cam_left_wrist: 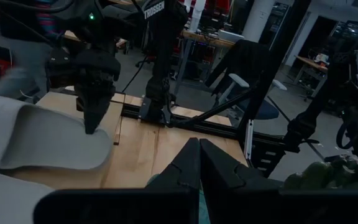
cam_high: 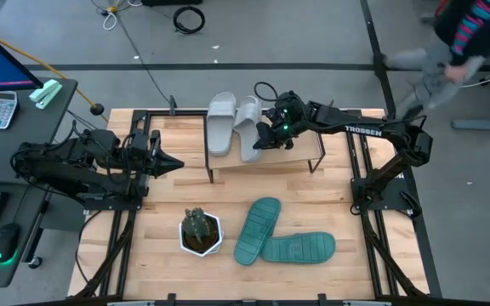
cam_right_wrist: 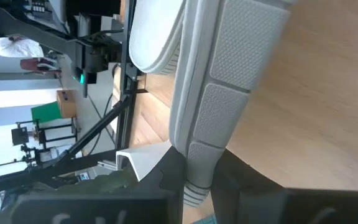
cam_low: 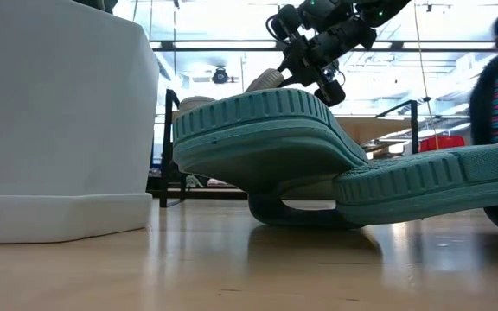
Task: Pick and place slides into the shelf
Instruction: Put the gray slides on the shelf
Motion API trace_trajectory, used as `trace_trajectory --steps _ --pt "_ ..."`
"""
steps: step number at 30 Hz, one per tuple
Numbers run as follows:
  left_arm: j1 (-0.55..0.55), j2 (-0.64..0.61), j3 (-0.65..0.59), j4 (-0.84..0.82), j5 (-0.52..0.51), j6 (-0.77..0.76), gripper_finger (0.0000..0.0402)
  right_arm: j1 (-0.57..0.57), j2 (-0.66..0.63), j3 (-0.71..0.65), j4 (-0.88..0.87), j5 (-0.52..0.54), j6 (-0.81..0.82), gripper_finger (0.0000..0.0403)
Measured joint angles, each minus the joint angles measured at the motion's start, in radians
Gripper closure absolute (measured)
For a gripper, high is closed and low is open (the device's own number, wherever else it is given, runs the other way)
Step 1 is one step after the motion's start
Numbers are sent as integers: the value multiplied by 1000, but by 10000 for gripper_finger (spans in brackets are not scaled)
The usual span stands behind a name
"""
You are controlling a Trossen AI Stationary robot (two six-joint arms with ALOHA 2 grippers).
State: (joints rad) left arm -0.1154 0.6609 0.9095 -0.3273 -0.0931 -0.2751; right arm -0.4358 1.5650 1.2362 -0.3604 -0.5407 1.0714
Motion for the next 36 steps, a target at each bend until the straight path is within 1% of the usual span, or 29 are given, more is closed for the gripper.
trace_trajectory --steps 4,8,13,16,20,26,32,36 --pt "0 0 0 -2 0 0 381 0 -1 0 -1 0 0 352" --pt "0 0 0 -2 0 1 377 0 -32 0 -17 3 -5 352" --pt "0 0 0 -3 0 2 385 -19 -94 1 -98 14 -36 353" --pt "0 0 0 -2 0 9 389 -31 -112 1 -99 23 -41 353" --pt "0 0 0 -2 0 10 387 -40 -113 1 -32 37 -32 353" --pt "0 0 0 -2 0 10 378 -39 -85 1 162 40 34 353" --pt "0 0 0 -2 0 10 384 -39 -42 2 190 34 50 355" --pt "0 0 0 -2 0 10 389 -37 -26 1 311 26 52 355"
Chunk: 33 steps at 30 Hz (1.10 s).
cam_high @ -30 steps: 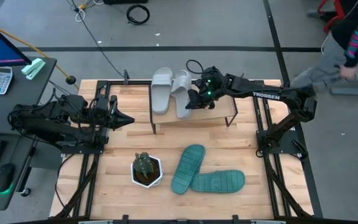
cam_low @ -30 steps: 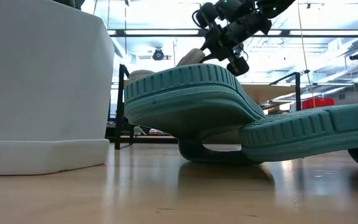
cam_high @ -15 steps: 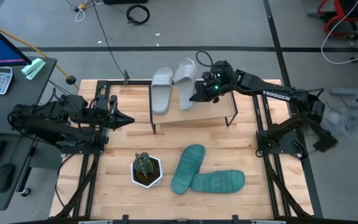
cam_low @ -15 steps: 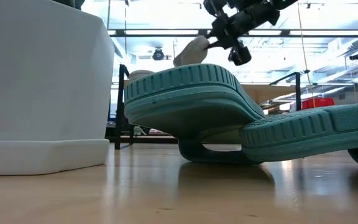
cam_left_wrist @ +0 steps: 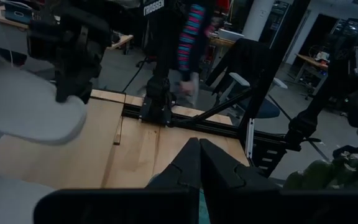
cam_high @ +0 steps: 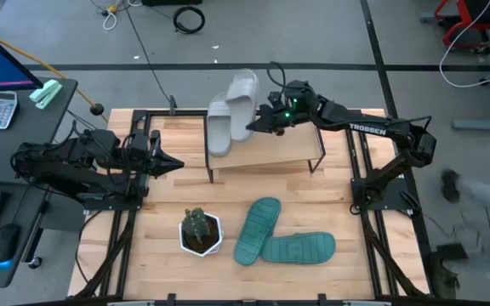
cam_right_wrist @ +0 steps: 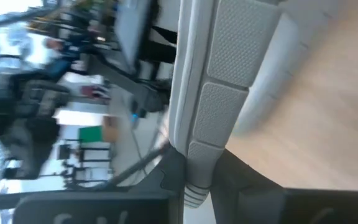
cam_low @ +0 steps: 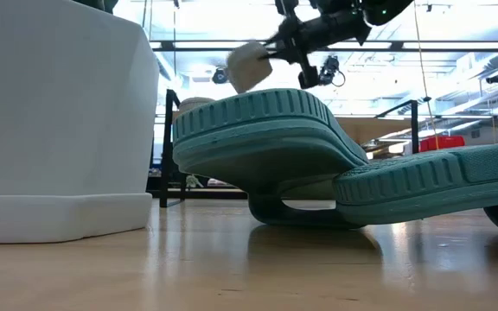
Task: Pick and place slides into the shelf
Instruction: Put the gray slides on the shelf
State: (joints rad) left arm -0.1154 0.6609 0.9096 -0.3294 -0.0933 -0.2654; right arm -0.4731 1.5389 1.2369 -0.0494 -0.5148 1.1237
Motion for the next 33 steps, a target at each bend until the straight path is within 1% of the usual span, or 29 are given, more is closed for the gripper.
trace_trajectory --steps 1,3,6,8,10,12,16,18,22,27,33 --pt "0 0 0 0 0 0 389 2 2 0 53 -7 5 355" --pt "0 0 0 0 0 0 387 4 3 0 101 -17 4 355" --pt "0 0 0 0 0 0 382 5 2 -6 85 -13 5 355" --pt "0 0 0 0 0 0 379 4 3 -31 83 -6 16 355" --pt "0 0 0 -1 0 0 379 4 3 -71 119 -6 40 355" --pt "0 0 0 -1 0 0 380 4 3 -123 200 -5 91 355" --pt "0 0 0 -2 0 -1 388 -2 4 -218 432 -18 189 355" --pt "0 0 0 -2 0 -3 390 -9 3 -245 484 -22 231 355" --pt "0 0 0 -2 0 -3 384 -17 4 -282 455 -21 263 355" --pt "0 0 0 -1 0 -8 377 -16 4 -284 448 -23 264 355" --pt "0 0 0 -1 0 -9 384 -15 -3 -284 384 -22 287 355"
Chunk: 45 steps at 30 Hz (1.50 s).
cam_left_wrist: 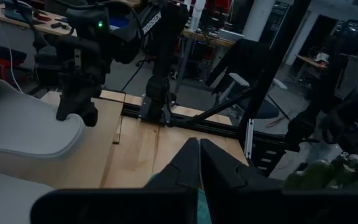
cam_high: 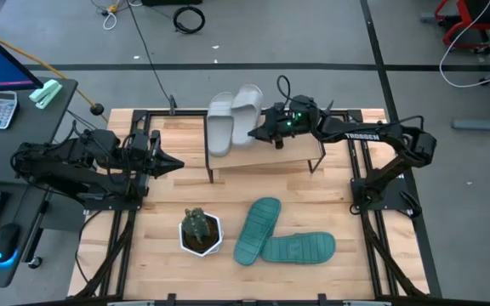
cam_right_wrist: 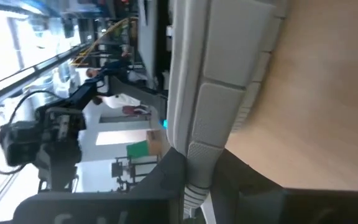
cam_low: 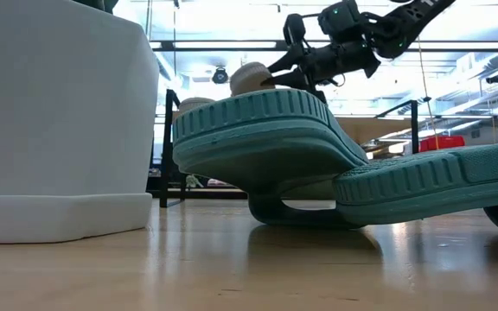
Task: Pick and place slides into the shelf
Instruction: Put the gray slides on the shelf
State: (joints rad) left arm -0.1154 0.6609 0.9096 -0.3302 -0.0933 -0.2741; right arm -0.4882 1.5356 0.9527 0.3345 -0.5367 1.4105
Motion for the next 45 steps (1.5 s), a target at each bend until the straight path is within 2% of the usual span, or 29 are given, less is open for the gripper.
trace_trajectory --steps 10,19,26,34,45 --pt "0 0 0 0 0 9 382 12 -21 14 -87 0 10 296" --pt "0 0 0 1 0 22 383 17 -23 81 -295 -21 -48 268" --pt "0 0 0 0 0 24 390 21 -23 105 -330 -19 -56 223" --pt "0 0 0 0 0 25 377 21 -23 138 -479 -13 -100 182" --pt "0 0 0 0 0 28 387 46 -23 138 -488 -111 -57 150"
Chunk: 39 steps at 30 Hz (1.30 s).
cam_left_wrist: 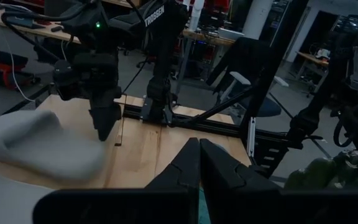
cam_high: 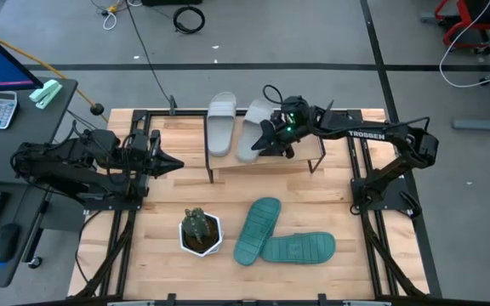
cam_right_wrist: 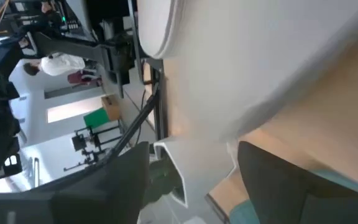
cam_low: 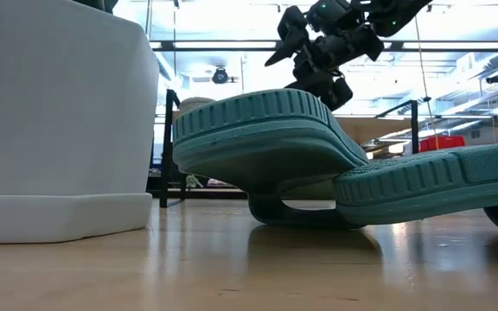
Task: Pick and place slides into the shelf
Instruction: Put the gray slides on the shelf
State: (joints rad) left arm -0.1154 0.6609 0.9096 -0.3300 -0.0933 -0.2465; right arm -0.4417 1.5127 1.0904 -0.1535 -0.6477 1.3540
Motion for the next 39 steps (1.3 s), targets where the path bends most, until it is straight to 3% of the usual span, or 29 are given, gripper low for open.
trace_trajectory --steps 8,13,19,23,28,35,39 --pt "0 0 0 -1 0 -1 378 15 -28 5 -4 -33 -22 156" --pt "0 0 0 -4 0 -3 386 -31 -86 99 -26 5 -96 165" --pt "0 0 0 -4 0 -4 389 -189 -96 293 -284 83 -301 173" --pt "0 0 0 -3 0 -4 384 -305 -37 393 -433 61 -429 176" --pt "0 0 0 -2 0 -12 378 -400 35 472 -453 -3 -508 178" --pt "3 0 0 4 0 -22 384 -456 186 596 -471 -77 -617 178" --pt "31 14 0 33 0 -30 387 -481 320 713 -600 -121 -753 179"
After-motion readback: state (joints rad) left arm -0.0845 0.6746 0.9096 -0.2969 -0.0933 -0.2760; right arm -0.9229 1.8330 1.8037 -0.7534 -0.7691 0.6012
